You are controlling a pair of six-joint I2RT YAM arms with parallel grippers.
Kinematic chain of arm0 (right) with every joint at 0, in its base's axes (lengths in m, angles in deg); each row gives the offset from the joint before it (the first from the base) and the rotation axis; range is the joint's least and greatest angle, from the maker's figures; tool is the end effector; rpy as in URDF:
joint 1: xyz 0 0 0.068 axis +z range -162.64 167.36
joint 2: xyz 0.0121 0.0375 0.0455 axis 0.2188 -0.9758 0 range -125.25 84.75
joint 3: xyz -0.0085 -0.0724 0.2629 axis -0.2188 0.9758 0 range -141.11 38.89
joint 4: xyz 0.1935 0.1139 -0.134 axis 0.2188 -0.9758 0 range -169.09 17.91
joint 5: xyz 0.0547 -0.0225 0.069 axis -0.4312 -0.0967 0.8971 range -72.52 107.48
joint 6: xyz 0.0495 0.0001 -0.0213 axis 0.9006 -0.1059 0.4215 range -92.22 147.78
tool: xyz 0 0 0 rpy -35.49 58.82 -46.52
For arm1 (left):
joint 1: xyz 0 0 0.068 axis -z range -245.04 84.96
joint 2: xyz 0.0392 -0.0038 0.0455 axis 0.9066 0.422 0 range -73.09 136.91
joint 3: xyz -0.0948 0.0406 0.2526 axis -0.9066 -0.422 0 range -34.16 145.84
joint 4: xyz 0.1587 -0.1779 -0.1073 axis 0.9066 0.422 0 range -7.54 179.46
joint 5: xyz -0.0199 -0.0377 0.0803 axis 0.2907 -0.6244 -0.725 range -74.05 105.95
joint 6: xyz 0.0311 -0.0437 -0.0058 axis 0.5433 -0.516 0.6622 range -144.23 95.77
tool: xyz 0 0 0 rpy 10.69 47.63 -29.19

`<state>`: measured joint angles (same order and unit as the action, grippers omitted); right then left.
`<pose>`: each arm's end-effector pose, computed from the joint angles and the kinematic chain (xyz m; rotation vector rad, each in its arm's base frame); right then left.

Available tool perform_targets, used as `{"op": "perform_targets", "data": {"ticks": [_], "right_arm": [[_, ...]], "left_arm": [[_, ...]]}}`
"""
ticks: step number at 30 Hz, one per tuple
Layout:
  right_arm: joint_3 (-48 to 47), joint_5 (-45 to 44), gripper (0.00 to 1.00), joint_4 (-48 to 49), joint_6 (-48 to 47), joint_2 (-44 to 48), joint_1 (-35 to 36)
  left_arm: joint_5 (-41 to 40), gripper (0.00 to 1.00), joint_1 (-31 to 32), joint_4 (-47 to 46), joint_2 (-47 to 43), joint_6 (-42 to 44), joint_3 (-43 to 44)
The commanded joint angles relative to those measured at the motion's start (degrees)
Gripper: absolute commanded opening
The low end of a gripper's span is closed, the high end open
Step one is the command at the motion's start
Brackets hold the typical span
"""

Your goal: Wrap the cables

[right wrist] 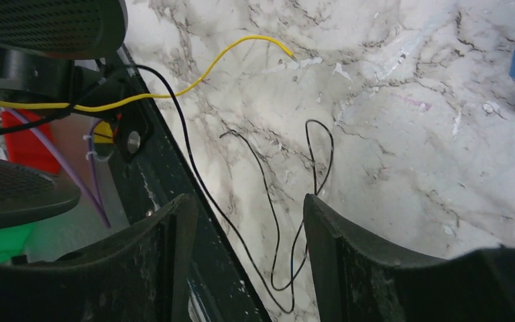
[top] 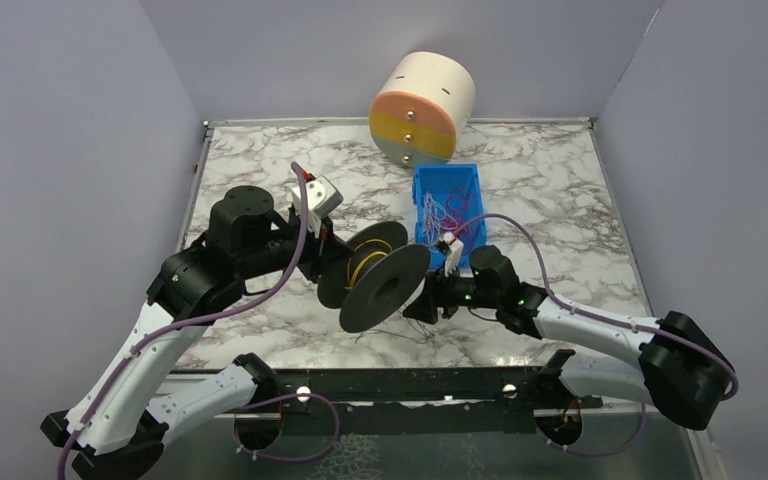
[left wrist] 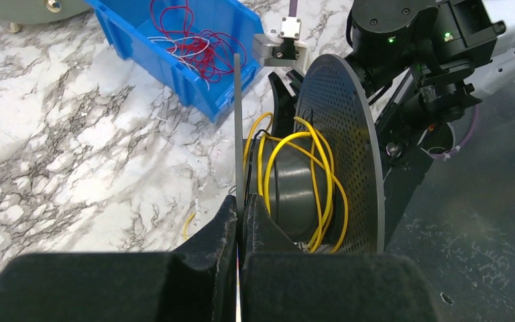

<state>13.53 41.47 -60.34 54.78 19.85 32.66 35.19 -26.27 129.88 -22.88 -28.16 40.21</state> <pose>0.1511 0.1733 0.1933 -0.6338 2.1464 1.1708 0.1087 -0.1024 0.4288 0.8248 1.8708 -0.8079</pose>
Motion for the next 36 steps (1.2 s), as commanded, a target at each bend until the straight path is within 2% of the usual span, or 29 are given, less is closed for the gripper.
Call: {"op": "perform_targets", "data": {"ticks": [1,6,14,16,24,36], "right_arm": [[0.7,3.4,0.64,12.3,5.7,-3.1,-0.2],[1.3,7.5,0.63,21.2,9.6,-9.2,-0.1],[1.3,9.2,0.44,29.6,13.8,-15.5,1.2],[1.7,8.8,0.38,30.6,14.5,-16.0,1.3],[4.1,5.1,0.03,29.1,13.8,-12.1,1.4],[7.7,3.0,0.01,29.4,14.0,-6.1,4.5]], "left_arm": [[2.7,0.00,0.2,-3.4,-0.5,-0.9,2.5],[3.0,0.00,0.2,-4.3,-0.3,-1.8,2.8],[3.1,0.00,0.2,-7.3,-0.2,-4.4,1.9],[2.8,0.00,0.2,-8.0,-0.2,-5.0,1.8],[-2.6,0.00,0.2,-8.9,-0.2,-6.4,2.7],[-14.6,0.00,0.2,-18.5,-1.7,-13.9,0.8]]}}
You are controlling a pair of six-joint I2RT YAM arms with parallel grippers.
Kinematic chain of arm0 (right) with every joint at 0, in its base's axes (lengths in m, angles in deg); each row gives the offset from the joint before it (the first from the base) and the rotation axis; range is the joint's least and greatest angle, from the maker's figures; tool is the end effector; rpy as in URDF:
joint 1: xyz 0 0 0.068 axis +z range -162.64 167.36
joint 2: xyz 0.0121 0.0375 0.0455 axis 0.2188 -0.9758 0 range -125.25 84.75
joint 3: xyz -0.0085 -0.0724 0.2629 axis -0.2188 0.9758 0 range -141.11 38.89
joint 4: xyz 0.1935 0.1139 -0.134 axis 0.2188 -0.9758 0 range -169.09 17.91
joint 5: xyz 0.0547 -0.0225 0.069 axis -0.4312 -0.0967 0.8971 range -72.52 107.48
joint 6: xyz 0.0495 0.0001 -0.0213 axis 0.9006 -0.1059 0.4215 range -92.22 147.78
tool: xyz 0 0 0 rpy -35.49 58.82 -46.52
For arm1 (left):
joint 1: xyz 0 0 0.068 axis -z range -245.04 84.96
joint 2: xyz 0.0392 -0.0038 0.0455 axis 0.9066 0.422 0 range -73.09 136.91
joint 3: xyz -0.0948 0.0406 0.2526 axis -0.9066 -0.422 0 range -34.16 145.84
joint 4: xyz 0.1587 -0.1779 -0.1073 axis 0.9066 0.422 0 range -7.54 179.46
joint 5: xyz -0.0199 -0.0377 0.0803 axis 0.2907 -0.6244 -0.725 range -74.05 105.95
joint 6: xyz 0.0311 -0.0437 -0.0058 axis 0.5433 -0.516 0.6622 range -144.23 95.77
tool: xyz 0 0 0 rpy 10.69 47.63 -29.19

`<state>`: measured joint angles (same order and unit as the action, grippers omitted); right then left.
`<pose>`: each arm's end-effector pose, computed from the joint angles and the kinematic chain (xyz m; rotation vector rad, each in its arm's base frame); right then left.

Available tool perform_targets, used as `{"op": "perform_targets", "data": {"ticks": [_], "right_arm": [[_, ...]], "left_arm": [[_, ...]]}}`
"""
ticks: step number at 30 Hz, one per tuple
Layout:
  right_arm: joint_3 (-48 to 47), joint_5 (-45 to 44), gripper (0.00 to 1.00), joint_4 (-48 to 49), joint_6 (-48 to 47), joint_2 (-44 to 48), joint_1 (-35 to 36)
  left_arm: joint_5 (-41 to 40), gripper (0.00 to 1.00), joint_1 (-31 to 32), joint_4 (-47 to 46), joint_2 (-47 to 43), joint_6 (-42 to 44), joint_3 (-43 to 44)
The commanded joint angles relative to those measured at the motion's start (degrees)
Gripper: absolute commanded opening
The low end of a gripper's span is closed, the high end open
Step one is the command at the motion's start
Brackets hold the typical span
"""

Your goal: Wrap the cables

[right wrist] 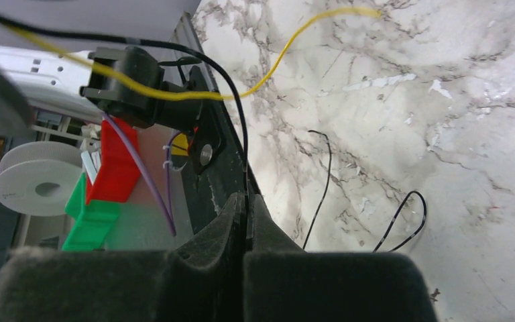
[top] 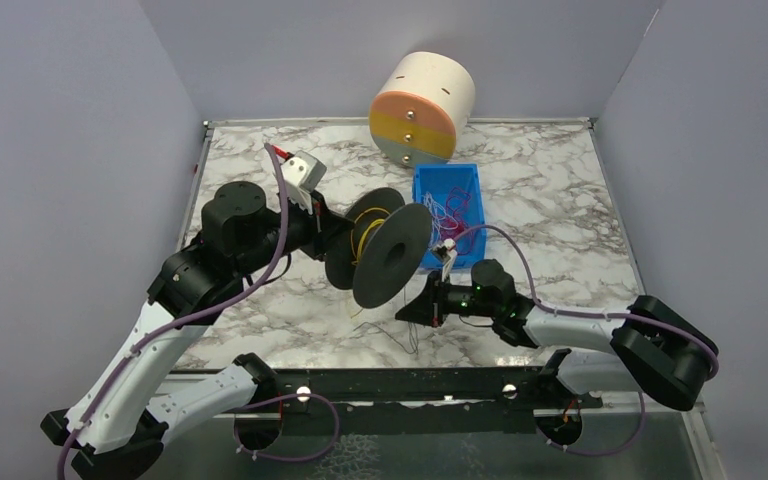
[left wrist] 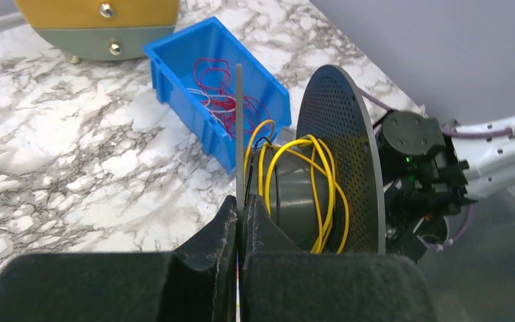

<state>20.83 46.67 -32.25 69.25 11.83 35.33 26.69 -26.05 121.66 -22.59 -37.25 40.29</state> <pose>0.1438 0.1855 0.1729 -0.5277 2.0346 1.4937 0.1176 -0.1038 0.4427 0.5613 1.8252 -0.7987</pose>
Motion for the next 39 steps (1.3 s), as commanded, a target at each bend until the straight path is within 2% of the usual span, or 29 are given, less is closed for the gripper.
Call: {"op": "perform_targets", "data": {"ticks": [1,21,25,33,39], "right_arm": [[0.2,-2.3,0.01,1.1,-0.6,2.2,2.4],[-18.6,-9.7,0.05,-15.6,-10.1,2.8,19.2],[-21.9,-10.0,0.07,-18.2,-10.8,3.4,19.9],[-27.4,-10.4,0.12,-19.3,-11.9,3.7,20.0],[-33.1,-14.6,0.12,-23.0,-16.4,3.6,20.0]], "left_arm": [[-7.4,0.00,0.0,-11.0,-2.0,-5.4,0.4],[-21.8,0.00,0.0,-15.9,1.8,-6.3,-5.4],[-24.9,0.00,0.0,-15.7,1.7,-5.2,-8.2],[-24.2,0.00,0.0,-12.7,2.7,-3.4,-10.2],[-23.0,0.00,0.1,-9.9,3.1,-1.4,-11.1]]}}
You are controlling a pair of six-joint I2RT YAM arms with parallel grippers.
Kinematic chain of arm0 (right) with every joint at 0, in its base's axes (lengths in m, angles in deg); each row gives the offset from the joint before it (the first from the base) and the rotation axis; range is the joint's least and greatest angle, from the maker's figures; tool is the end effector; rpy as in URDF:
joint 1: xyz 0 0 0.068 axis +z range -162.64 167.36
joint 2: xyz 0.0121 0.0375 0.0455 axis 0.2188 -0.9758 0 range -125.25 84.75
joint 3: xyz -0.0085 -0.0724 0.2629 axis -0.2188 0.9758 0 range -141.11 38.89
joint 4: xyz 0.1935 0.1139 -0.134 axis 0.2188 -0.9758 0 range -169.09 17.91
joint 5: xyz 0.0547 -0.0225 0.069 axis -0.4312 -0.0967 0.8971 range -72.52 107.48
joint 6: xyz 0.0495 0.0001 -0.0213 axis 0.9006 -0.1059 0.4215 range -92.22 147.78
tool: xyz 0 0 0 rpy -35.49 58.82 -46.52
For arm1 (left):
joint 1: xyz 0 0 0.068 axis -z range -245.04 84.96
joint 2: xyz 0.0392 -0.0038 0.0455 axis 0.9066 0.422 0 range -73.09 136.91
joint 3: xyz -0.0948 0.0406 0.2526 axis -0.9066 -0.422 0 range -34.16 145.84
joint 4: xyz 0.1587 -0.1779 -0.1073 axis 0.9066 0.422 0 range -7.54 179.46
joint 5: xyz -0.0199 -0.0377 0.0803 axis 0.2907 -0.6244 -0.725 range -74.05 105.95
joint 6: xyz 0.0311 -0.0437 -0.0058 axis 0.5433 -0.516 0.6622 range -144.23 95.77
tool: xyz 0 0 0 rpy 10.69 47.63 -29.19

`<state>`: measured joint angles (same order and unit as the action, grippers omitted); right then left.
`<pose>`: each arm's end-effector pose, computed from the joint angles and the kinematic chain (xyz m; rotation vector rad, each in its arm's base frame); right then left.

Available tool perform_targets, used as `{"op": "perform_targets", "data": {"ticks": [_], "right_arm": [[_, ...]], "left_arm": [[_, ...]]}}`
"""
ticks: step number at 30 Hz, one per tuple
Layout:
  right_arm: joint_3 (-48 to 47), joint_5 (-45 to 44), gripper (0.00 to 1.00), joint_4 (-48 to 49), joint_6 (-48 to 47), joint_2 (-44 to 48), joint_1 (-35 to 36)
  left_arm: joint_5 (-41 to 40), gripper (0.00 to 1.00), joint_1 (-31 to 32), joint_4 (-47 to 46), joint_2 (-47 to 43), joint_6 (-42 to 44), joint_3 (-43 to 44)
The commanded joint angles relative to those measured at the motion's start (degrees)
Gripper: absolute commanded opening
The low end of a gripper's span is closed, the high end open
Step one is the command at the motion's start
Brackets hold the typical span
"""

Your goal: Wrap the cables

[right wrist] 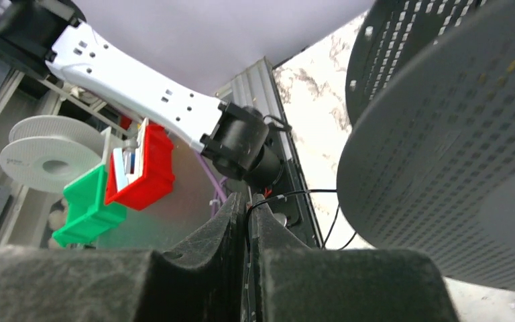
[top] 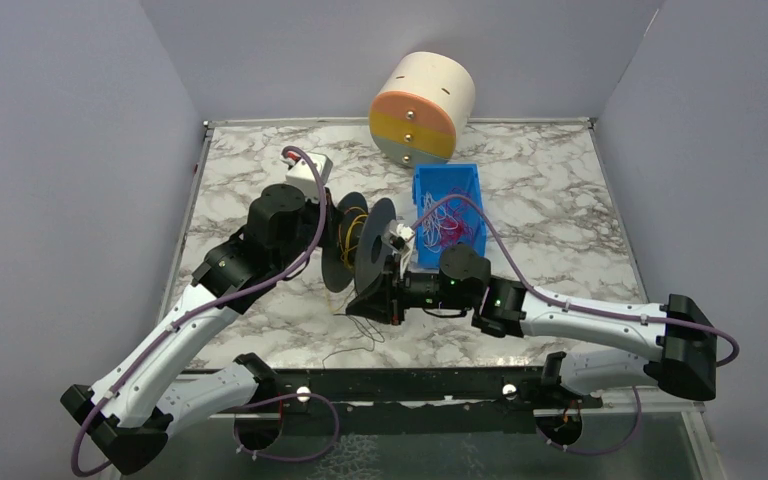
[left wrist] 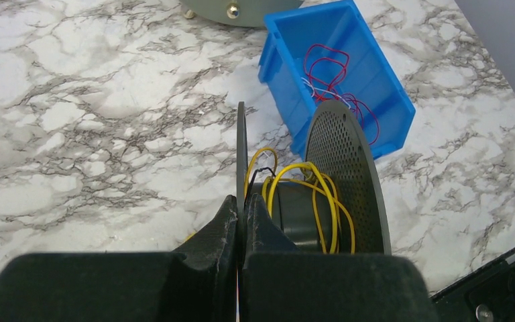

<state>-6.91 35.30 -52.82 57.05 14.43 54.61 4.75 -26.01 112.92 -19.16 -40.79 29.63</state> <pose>0.1007 0.2683 0.3052 -0.8674 1.6933 1.4786 0.1578 -0.1191 0.3895 0.2496 1.9346 -0.4595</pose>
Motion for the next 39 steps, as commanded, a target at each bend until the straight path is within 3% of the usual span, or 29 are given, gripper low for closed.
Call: {"op": "perform_targets", "data": {"ticks": [1,7,11,17,23,31,39], "right_arm": [[-6.9,-3.9,0.12,-4.1,-5.6,0.7,0.7],[-16.6,-9.0,0.10,-17.2,-13.3,-0.9,0.6],[-22.2,-11.8,0.01,-25.1,-19.7,-1.7,0.7],[-28.9,-16.6,0.01,-36.3,-29.1,-3.4,0.7],[-31.7,-22.7,0.01,-41.6,-37.9,-3.5,0.7],[-32.0,-36.4,0.01,-43.3,-48.9,-3.0,0.6],[-27.4,-55.1,0.01,-32.2,-61.3,-2.2,0.7]], "left_arm": [[-1.0,0.00,0.1,-0.7,-0.4,2.5,-0.6],[0.4,0.00,0.2,2.0,0.3,5.0,-1.4],[1.6,0.00,0.3,3.0,0.2,6.8,-1.5],[3.5,0.00,0.4,4.6,0.2,9.5,-1.0],[6.2,0.00,0.5,5.4,0.3,10.3,-0.9],[7.6,0.00,1.1,6.5,1.0,10.8,-0.2],[7.8,0.00,1.7,7.8,1.9,11.1,1.3]]}}
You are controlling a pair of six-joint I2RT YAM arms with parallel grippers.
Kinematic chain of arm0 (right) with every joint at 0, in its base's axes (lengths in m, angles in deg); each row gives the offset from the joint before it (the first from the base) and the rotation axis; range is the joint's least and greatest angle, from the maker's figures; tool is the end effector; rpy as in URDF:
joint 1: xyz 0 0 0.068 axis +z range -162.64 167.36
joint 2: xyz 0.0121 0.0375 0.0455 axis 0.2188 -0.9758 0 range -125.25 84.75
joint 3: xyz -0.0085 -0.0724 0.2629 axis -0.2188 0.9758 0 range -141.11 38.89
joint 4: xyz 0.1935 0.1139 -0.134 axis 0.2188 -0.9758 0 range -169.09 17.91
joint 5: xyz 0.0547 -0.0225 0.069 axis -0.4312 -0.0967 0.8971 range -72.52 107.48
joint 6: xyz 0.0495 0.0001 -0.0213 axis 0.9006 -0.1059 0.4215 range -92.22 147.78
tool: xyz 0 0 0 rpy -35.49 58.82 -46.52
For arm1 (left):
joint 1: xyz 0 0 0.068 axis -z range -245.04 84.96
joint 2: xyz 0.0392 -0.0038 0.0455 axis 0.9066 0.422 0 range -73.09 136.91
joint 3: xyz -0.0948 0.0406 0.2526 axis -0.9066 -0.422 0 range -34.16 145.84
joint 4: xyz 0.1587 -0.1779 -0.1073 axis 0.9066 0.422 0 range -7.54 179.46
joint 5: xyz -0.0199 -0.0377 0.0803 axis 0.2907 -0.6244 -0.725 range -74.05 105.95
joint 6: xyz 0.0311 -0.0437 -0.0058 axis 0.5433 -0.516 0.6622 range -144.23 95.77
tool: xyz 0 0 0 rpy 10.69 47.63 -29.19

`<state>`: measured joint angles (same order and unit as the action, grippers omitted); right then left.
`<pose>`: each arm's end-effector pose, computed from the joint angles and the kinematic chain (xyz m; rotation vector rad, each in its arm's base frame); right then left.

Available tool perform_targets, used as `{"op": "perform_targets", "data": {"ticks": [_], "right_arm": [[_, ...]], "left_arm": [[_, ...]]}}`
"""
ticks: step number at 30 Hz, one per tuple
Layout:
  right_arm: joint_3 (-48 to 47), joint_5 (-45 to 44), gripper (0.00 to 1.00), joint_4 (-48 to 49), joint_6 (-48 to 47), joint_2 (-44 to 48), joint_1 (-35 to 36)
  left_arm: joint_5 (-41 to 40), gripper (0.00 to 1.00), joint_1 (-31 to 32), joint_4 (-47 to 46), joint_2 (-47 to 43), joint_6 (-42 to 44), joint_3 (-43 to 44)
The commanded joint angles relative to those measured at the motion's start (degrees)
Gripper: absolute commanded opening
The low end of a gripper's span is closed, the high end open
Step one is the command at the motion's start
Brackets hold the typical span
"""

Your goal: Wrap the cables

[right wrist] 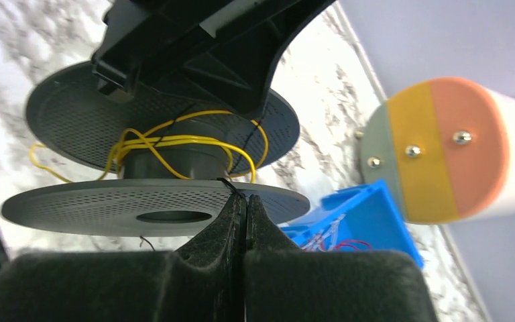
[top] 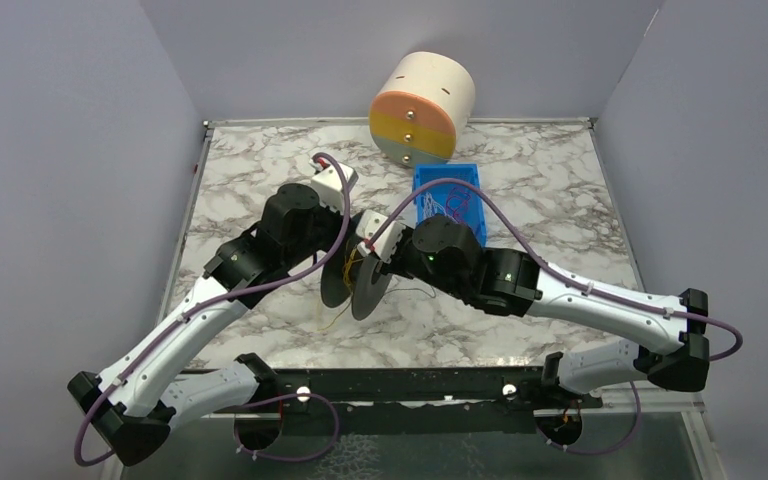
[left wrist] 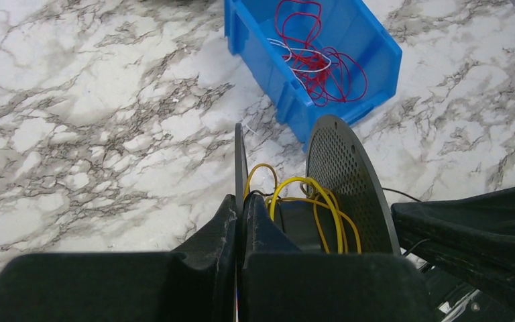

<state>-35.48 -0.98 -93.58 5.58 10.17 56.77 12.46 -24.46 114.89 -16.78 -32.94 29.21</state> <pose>0.1144 0.2723 0.3874 -1.2320 1.4939 0.2361 0.1595 -0.1338 0.3758 0.5239 1.9783 -0.4829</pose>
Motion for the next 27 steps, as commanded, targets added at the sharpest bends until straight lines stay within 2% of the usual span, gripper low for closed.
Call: {"op": "perform_targets", "data": {"ticks": [1,7,15,21,27], "right_arm": [[1.3,-20.1,0.02,9.4,-11.0,2.0,-1.5],[1.8,-27.0,0.04,12.6,-16.6,1.5,-1.5],[3.2,-30.5,0.14,13.7,-18.0,1.4,-1.5],[5.2,-28.7,0.16,13.8,-14.4,2.1,-2.0],[9.5,-25.4,0.17,17.2,-7.3,4.7,-5.9]], "left_arm": [[0.0,0.00,0.2,6.1,-0.4,3.3,1.9],[-0.6,0.00,0.2,7.6,-0.7,3.5,2.8],[-1.8,0.00,0.3,8.8,-0.7,4.0,3.8],[-0.3,0.00,0.3,9.2,-1.1,4.0,4.6],[2.3,0.00,0.3,9.8,-2.7,4.0,5.7]]}}
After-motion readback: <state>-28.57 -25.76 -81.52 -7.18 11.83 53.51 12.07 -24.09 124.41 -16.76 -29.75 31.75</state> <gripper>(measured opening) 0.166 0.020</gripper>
